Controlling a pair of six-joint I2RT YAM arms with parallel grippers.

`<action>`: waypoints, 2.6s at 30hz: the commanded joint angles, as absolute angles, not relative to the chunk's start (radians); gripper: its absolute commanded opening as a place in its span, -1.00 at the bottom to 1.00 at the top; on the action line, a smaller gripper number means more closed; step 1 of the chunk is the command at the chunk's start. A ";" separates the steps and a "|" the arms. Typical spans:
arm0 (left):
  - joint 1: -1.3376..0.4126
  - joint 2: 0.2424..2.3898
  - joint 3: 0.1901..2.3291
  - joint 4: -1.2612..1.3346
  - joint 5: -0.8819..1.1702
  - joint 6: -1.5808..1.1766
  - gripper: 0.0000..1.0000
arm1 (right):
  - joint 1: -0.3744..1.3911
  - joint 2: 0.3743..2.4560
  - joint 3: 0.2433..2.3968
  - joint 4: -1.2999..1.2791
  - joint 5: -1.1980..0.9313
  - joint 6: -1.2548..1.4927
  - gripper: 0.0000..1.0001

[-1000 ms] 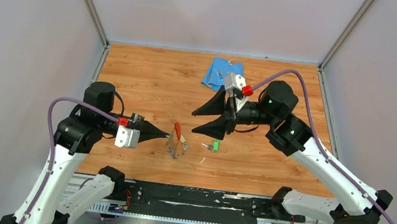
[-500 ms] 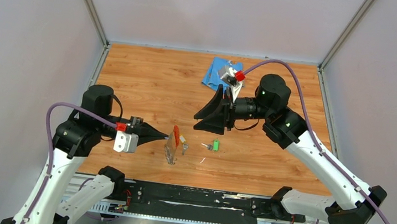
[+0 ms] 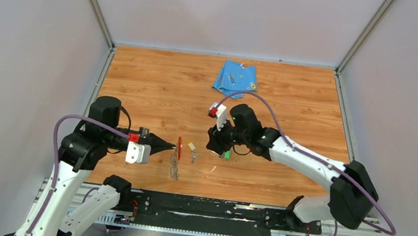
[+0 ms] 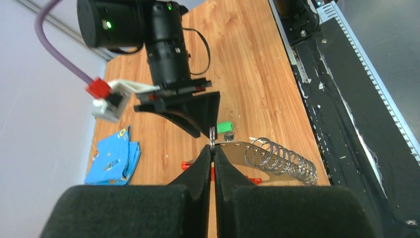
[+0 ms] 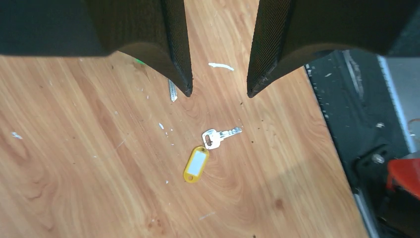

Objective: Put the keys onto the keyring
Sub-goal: Pick up the key from the center of the board.

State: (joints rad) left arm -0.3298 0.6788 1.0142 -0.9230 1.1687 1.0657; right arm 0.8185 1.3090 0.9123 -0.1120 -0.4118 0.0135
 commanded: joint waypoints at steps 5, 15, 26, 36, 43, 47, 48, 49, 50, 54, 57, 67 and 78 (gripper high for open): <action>-0.336 0.641 0.977 -0.925 1.097 1.038 -1.00 | 0.907 1.575 0.982 0.057 -0.301 -0.035 -0.17; -0.336 0.622 0.977 -0.924 1.101 1.022 -1.00 | 1.052 1.735 0.991 0.124 -0.068 0.032 -0.16; -0.336 0.609 0.985 -0.925 1.118 1.006 -1.00 | 1.062 1.796 1.004 0.140 0.030 0.069 -0.21; -0.336 0.603 0.991 -0.924 1.124 1.008 -1.00 | 1.063 1.822 1.000 0.143 0.031 0.087 -0.35; -0.336 0.604 0.994 -0.924 1.128 1.008 -1.00 | 1.058 1.814 1.004 0.149 0.040 0.084 -0.56; -0.336 0.608 0.996 -0.923 1.132 1.008 -1.00 | 1.053 1.810 1.005 0.151 0.036 0.091 -0.58; -0.336 0.608 0.997 -0.923 1.134 1.008 -1.00 | 1.050 1.810 1.005 0.153 0.031 0.093 -0.58; -0.336 0.609 0.997 -0.923 1.135 1.009 -1.00 | 1.047 1.810 1.005 0.153 0.029 0.097 -0.58; -0.336 0.609 0.998 -0.923 1.136 1.009 -1.00 | 1.045 1.809 1.004 0.155 0.028 0.098 -0.58; -0.336 0.610 0.999 -0.923 1.138 1.011 -1.00 | 1.041 1.810 1.001 0.162 0.021 0.103 -0.58; -0.336 0.609 0.999 -0.923 1.139 1.009 -1.00 | 1.037 1.813 1.000 0.167 0.016 0.108 -0.59; -0.336 0.606 0.998 -0.923 1.142 1.004 -1.00 | 1.025 1.763 0.945 0.249 0.016 0.087 -0.99; -0.336 0.604 0.992 -0.923 1.154 0.994 -1.00 | 1.025 1.514 0.754 0.423 -0.123 -0.053 -0.99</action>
State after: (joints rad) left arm -0.3298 0.6121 0.9794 -0.9230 1.1217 1.0088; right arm 1.0332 1.6650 0.8459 0.3019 -0.0395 0.0494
